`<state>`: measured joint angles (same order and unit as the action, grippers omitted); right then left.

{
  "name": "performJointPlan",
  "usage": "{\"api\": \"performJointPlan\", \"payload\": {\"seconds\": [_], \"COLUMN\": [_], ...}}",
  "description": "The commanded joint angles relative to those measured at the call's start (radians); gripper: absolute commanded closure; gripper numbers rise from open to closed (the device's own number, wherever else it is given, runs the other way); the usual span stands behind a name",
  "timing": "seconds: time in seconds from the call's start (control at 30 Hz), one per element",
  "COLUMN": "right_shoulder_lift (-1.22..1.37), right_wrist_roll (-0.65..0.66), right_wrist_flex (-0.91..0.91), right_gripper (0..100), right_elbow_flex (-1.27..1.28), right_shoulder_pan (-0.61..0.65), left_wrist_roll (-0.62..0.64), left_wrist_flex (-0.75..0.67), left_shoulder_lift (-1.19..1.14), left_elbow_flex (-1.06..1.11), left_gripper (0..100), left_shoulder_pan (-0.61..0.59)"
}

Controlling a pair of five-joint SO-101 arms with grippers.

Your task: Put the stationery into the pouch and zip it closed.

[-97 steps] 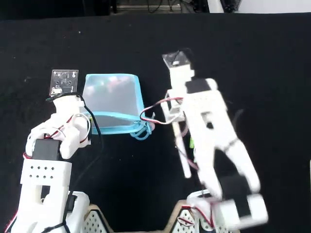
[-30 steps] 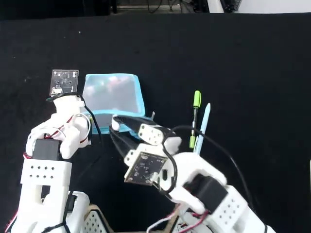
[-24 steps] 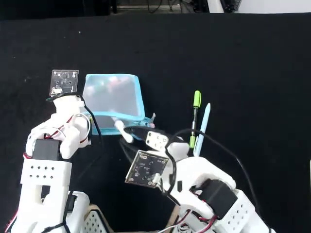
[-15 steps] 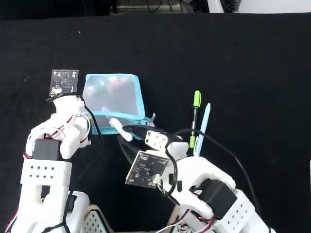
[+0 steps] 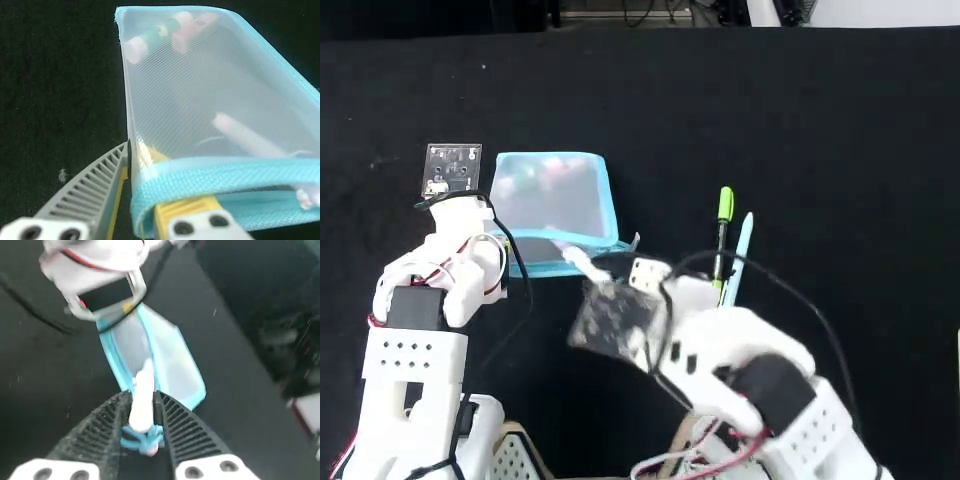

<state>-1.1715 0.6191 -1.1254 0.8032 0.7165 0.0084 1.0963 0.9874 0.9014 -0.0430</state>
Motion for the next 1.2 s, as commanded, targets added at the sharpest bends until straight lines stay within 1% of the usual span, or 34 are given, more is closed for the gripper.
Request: {"api": "performJointPlan", "payload": {"seconds": [0.0,0.17,0.3,0.4,0.6,0.73,0.8,0.9,0.97,1.07,1.17], "right_shoulder_lift": [0.154,0.285,0.3,0.317,0.372,0.374,0.374,0.374,0.374,0.354,0.28], "right_wrist_roll": [0.005,0.003,0.003,-0.009,-0.005,-0.011,-0.034,-0.163,-0.207,-0.186,-0.157], "right_wrist_flex": [-0.091,-0.201,-0.23,-0.222,-0.143,-0.103,-0.089,-0.06,-0.058,-0.068,-0.068], "right_gripper": [98.8,98.8,98.8,98.8,98.7,98.3,94.3,83.3,77.9,76.6,76.6], "right_elbow_flex": [-0.188,-0.361,-0.392,-0.371,-0.288,-0.283,-0.285,-0.285,-0.285,-0.294,-0.303], "right_shoulder_pan": [-0.044,-0.02,0.094,0.144,0.146,0.146,0.147,0.144,0.147,0.146,0.123], "left_wrist_roll": [0.006,0.006,0.006,0.006,0.006,0.006,0.006,0.006,0.006,0.006,0.006], "left_wrist_flex": [0.002,0.002,0.002,0.002,0.002,0.003,0.005,0.005,0.005,0.006,0.006], "left_shoulder_lift": [-0.005,-0.005,-0.005,-0.005,-0.005,-0.005,-0.005,-0.005,-0.005,-0.005,-0.005], "left_elbow_flex": [-0.001,-0.001,-0.001,-0.001,-0.001,-0.001,-0.001,-0.001,-0.001,-0.001,-0.001], "left_gripper": [97,97,97,97,97,97,97,97,97,97,97], "left_shoulder_pan": [-0.01,-0.01,-0.01,-0.01,-0.01,-0.01,-0.01,-0.01,-0.01,-0.01,-0.01]}}
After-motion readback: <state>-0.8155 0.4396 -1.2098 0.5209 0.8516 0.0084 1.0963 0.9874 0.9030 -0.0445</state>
